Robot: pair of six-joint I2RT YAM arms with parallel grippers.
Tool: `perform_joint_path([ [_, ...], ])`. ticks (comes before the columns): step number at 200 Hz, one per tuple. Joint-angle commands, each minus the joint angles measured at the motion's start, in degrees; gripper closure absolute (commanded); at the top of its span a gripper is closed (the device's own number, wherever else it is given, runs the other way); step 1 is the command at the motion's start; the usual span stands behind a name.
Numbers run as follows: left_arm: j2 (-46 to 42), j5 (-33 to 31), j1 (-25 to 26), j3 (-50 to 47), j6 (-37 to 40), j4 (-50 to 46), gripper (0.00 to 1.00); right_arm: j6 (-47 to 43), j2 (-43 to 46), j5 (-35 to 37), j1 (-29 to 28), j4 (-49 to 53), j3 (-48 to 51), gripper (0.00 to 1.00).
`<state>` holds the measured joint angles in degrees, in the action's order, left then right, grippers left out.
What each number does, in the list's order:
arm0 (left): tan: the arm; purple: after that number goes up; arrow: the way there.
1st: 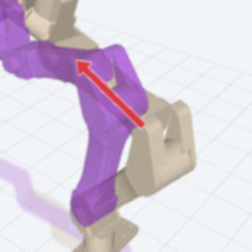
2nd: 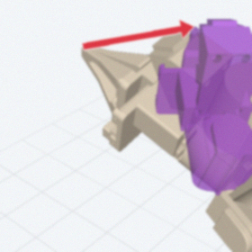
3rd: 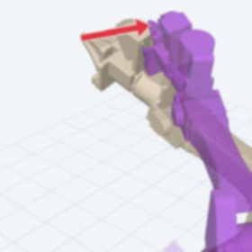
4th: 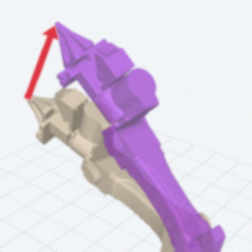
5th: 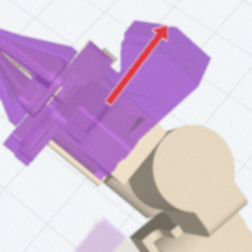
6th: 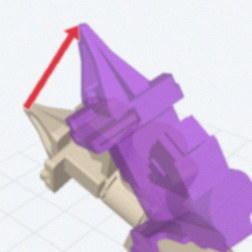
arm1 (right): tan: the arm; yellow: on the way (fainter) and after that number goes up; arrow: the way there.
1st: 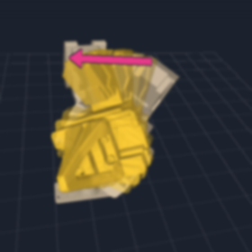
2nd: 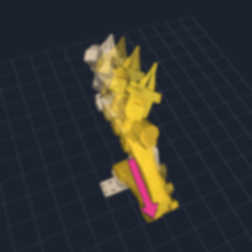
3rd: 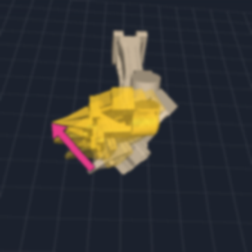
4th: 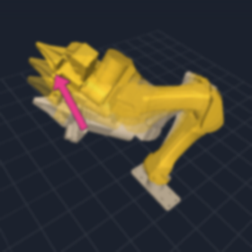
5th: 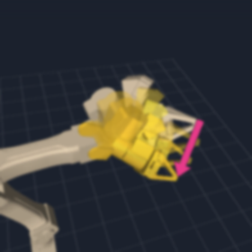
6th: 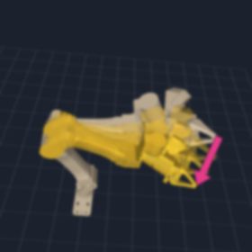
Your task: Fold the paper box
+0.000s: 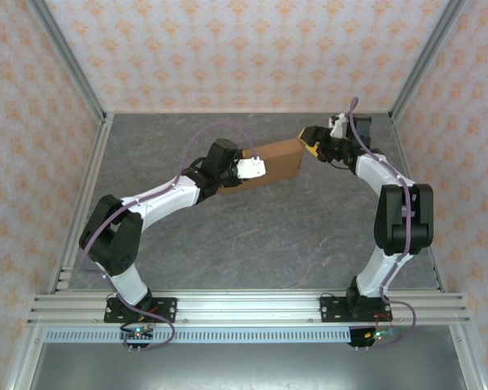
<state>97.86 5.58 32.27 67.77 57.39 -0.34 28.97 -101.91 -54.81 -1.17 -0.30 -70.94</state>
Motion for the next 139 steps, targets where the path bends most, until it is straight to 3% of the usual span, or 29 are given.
perform_joint_path([
  [1,1.1,0.4,0.1,-0.8,-1.6,-7.2,0.55,-3.8,-1.8,0.5,-0.5,3.7,-1.9,0.39],
  [60,1.0,0.7,0.2,1.1,-4.4,-8.4,0.50,-4.7,-3.6,0.3,-0.9,2.9,0.2,0.51],
  [90,-0.7,2.3,0.1,2.9,-8.8,-9.2,0.30,-4.6,-3.6,0.8,-0.8,2.7,0.9,0.54],
  [139,-4.1,5.4,-0.3,7.7,-21.0,-12.3,0.13,-4.6,-3.3,1.8,-0.8,2.6,1.1,0.56],
])
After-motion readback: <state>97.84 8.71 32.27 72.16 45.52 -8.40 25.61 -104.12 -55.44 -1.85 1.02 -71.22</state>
